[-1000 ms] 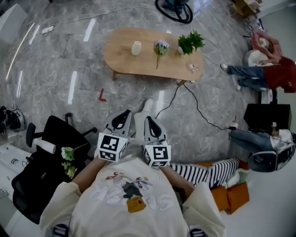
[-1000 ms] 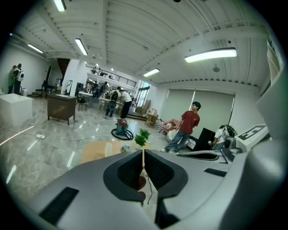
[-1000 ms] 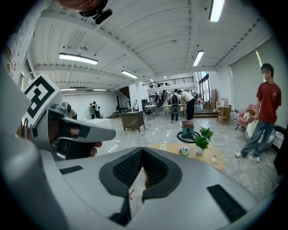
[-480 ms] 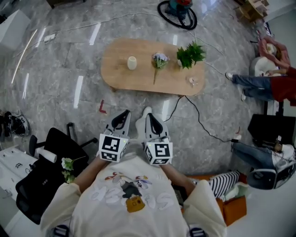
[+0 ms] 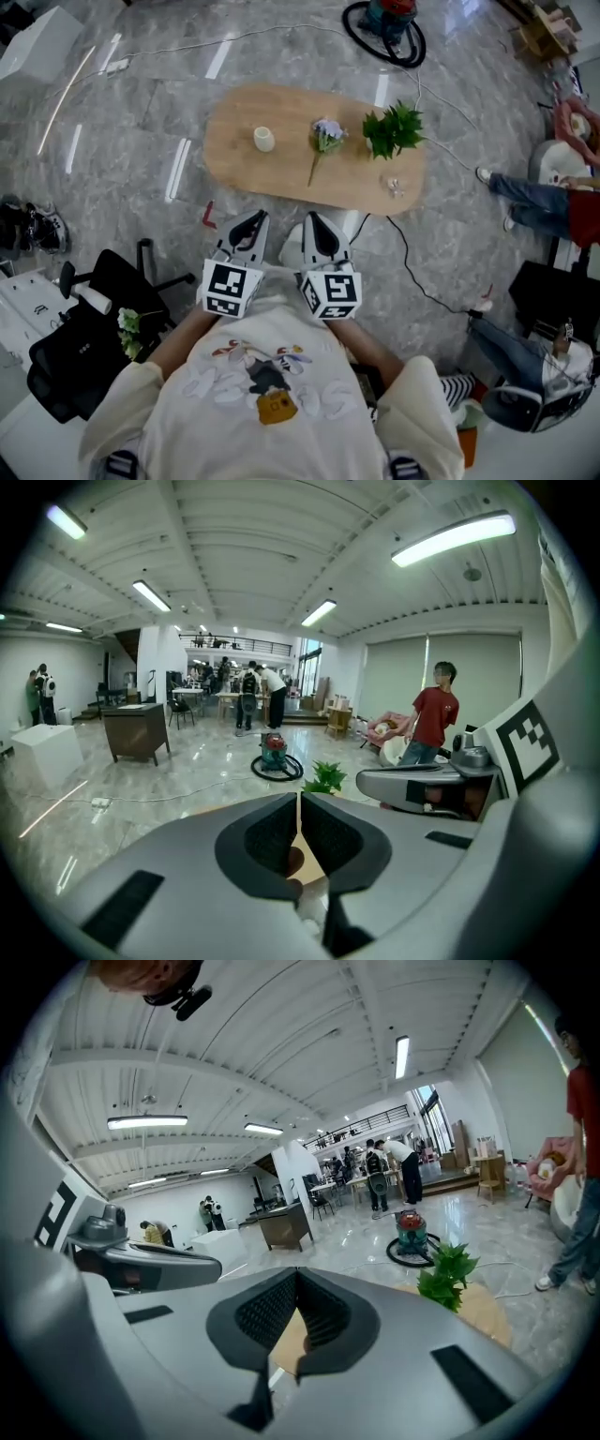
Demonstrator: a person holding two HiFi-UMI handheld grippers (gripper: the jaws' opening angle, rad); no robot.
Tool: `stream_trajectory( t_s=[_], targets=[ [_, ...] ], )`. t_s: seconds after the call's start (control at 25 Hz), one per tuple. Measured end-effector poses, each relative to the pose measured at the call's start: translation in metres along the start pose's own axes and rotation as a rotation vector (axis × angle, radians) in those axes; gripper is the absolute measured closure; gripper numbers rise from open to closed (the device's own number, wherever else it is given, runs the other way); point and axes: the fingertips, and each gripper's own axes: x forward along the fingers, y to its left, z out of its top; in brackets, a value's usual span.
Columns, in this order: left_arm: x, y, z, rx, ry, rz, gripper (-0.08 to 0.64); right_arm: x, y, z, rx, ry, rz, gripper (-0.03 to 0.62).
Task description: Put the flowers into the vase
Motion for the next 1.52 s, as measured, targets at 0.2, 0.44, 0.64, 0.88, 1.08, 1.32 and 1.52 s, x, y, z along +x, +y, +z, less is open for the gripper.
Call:
stream_trajectory(
  t_s=[0.2, 0.44, 0.64, 0.88, 1.08, 1.32, 1.52],
  targets=[
    [0.021, 0.003, -0.002, -0.054, 0.044, 0.027, 0.54, 0.015, -0.025, -0.006, 0.03, 0.036, 0.025, 0.589],
    [0.042, 0.014, -0.009, -0.088, 0.091, 0.033, 0.538, 0.034, -0.033, -0.009, -0.01, 0.07, 0.037, 0.589],
    [0.058, 0.015, -0.016, -0.103, 0.13, 0.012, 0.538, 0.047, -0.041, -0.011, -0.015, 0.099, 0.056, 0.589],
    [0.086, 0.03, -0.022, -0.118, 0.135, 0.003, 0.538, 0.078, -0.066, -0.021, -0.029, 0.121, 0.021, 0.589],
    [0.098, 0.04, -0.045, -0.147, 0.182, 0.003, 0.538, 0.091, -0.064, -0.048, -0.014, 0.178, 0.03, 0.589],
    [0.138, 0.047, -0.072, -0.165, 0.228, 0.02, 0.538, 0.111, -0.085, -0.068, 0.017, 0.191, 0.026, 0.589],
    [0.166, 0.057, -0.09, -0.173, 0.262, -0.023, 0.538, 0.126, -0.103, -0.093, 0.048, 0.231, -0.035, 0.589]
  ],
)
